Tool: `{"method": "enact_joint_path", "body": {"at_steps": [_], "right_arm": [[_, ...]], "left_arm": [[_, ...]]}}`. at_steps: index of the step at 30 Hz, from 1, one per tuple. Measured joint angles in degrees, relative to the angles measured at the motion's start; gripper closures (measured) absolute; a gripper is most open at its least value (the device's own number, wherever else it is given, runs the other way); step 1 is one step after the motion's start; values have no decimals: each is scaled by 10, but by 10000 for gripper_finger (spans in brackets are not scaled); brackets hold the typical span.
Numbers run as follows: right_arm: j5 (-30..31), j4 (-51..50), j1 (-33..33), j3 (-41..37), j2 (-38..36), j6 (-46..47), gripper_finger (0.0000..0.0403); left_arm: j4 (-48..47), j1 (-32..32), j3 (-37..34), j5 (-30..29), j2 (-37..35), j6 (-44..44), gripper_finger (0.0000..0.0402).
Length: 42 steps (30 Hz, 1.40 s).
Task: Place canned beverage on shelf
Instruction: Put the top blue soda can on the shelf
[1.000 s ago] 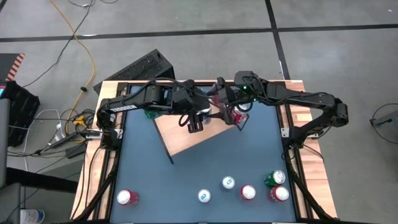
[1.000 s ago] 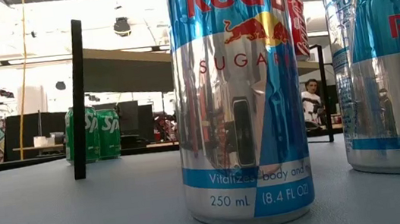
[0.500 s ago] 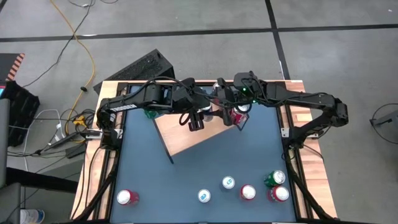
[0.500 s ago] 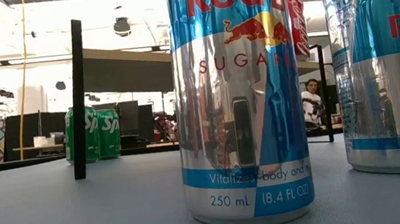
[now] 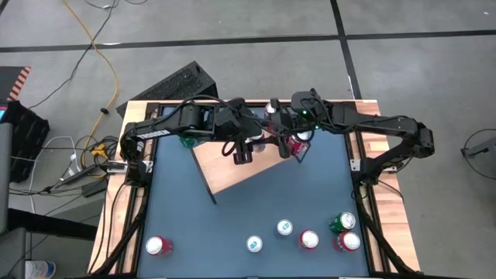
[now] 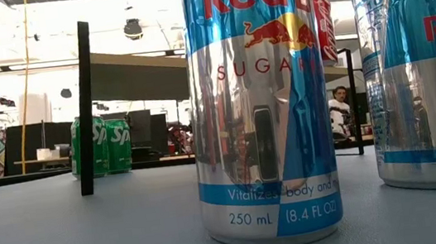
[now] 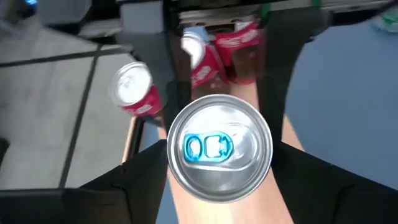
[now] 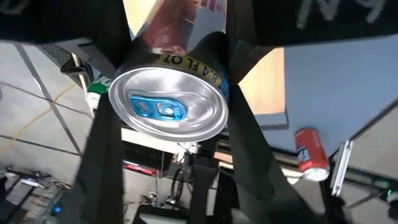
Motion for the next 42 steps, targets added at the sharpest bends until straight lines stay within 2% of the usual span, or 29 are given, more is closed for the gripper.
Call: {"method": "enact_joint_path", "body": {"at_steps": [6,13,17,23,27,30,37,42], "right_arm": [[5,-12,0,-1,0,-10,235],[16,-5,-19,-1,1,-11,235],[-27,21,-53,-1,1,9,235],[-123,63,-116,-7,1,36,235],[-182,106,-130,-25,1,66,235],[-196,106,-123,-25,-1,65,235],[-196,96,-101,-25,-6,51,235],[-195,80,-103,-24,-31,43,235]], "left_arm": [[-23,-1,0,15,-15,-3,99],[-30,-2,0,3,-45,-35,95],[-32,-2,0,-6,-62,-50,95],[-33,-2,0,-7,-72,-57,95],[-23,-1,-15,-7,-74,-48,95],[-1,-1,-33,0,-73,-20,95],[48,15,-66,82,-73,1,95],[47,14,-66,68,-79,3,95]]}}
